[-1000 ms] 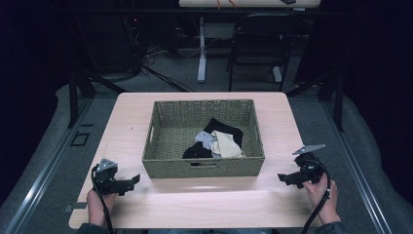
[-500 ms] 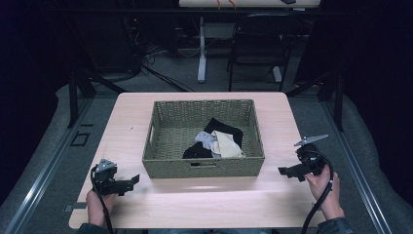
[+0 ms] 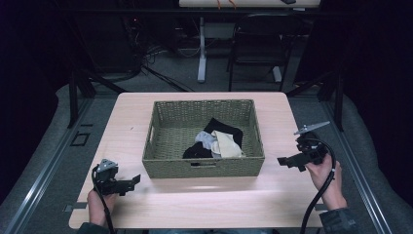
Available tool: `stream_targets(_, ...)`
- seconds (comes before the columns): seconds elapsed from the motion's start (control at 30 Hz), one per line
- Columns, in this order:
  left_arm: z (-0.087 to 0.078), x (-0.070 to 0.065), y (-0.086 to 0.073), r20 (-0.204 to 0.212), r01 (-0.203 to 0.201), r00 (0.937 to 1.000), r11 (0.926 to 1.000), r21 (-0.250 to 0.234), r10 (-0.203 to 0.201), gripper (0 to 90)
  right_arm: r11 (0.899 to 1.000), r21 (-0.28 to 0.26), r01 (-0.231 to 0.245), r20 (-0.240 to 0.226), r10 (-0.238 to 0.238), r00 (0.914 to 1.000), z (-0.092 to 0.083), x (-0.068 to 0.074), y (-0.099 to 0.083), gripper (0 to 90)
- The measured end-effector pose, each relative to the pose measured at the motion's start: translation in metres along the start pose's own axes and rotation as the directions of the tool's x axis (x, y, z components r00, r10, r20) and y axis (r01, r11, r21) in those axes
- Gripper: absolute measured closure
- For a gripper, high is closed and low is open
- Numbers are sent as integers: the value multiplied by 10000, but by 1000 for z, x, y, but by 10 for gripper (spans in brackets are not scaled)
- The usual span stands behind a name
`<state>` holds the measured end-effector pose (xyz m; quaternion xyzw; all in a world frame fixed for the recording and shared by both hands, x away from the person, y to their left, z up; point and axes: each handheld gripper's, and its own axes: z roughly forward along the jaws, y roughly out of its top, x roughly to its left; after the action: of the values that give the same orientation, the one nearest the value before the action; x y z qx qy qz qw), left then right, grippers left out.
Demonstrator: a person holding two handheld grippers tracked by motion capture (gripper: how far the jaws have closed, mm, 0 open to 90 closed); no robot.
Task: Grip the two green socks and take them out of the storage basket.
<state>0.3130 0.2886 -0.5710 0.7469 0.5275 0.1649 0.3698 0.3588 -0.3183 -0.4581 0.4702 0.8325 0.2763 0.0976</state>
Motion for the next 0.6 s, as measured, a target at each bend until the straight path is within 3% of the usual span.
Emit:
stream_targets(0.27, 1, -1, 0, 59, -22, 10000, 10000, -38, 23, 2, 9983, -108, 570, -246, -573, 9981, -17, 15, 41, 0)
stream_targets(0.53, 1, 0, 0, 224, 21, 9997, 9997, -250, -15, 1, 9951, 159, 980, -554, -970, 9937, -17, 31, 76, 0)
stream_targets(0.6, 1, 0, 0, 261, 11, 9997, 9997, -243, -5, 1, 9914, 244, 1287, -612, -1270, 9900, -13, 40, 90, 0)
